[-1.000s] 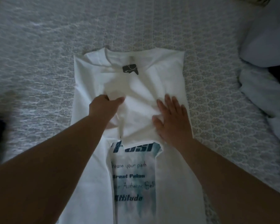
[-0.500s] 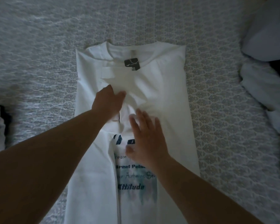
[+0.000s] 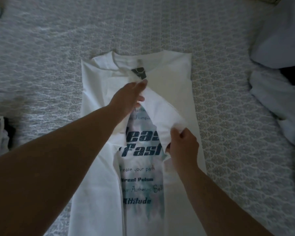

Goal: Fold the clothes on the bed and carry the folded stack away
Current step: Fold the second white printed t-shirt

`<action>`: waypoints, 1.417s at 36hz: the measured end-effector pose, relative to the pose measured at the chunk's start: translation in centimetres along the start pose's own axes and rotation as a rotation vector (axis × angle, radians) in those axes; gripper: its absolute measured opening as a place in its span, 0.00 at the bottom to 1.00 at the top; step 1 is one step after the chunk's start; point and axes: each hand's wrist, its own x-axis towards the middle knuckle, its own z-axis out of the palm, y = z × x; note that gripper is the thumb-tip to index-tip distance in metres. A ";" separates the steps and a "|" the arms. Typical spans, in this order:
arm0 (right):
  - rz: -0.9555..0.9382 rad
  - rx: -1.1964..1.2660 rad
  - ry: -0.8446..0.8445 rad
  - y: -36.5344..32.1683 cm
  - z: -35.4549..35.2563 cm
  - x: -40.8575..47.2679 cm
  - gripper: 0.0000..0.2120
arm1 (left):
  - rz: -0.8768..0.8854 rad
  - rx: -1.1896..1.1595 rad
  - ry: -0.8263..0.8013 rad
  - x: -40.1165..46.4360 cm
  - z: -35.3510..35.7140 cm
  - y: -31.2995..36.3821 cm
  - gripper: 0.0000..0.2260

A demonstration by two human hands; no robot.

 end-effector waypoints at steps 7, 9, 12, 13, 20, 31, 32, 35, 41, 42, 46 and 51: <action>0.019 -0.309 0.044 0.5 -1.7 1.6 0.14 | 0.275 0.800 0.075 0.9 5.2 -2.7 0.27; -0.030 -0.292 0.174 -0.2 -2.3 2.7 0.15 | 0.272 0.883 0.112 1.4 6.1 -3.9 0.28; -0.169 -0.310 0.207 -1.3 -2.9 5.7 0.14 | 0.273 1.008 0.119 2.3 6.4 -5.8 0.32; -0.224 -0.342 0.189 -1.8 -2.9 7.0 0.15 | 0.297 1.048 0.126 2.7 6.4 -6.3 0.33; -0.476 -0.696 -0.114 -4.2 -0.8 12.9 0.17 | 0.366 1.080 0.209 3.4 6.3 -7.3 0.35; -0.555 -0.847 -0.255 -8.5 1.9 18.2 0.28 | 0.472 0.964 0.217 2.6 5.9 -7.3 0.30; -0.545 -0.896 -0.272 -8.9 2.1 18.7 0.25 | 0.480 0.948 0.215 2.6 5.9 -7.3 0.30; -0.547 -0.974 -0.276 -9.8 2.5 19.5 0.15 | 0.509 0.905 0.227 2.7 5.9 -7.4 0.29; -0.748 -0.942 -0.149 -9.2 3.2 18.9 0.12 | 0.560 0.844 0.300 3.0 6.2 -8.0 0.30; -0.774 -0.904 -0.125 -9.1 3.3 18.6 0.13 | 0.563 0.827 0.312 3.0 6.2 -8.1 0.31; -0.714 -0.839 -0.193 -8.6 3.8 17.3 0.11 | 0.568 0.766 0.377 3.2 6.4 -8.2 0.34; -0.581 -0.646 -0.172 -8.9 3.5 14.4 0.20 | 0.553 0.733 0.400 3.1 6.5 -8.3 0.36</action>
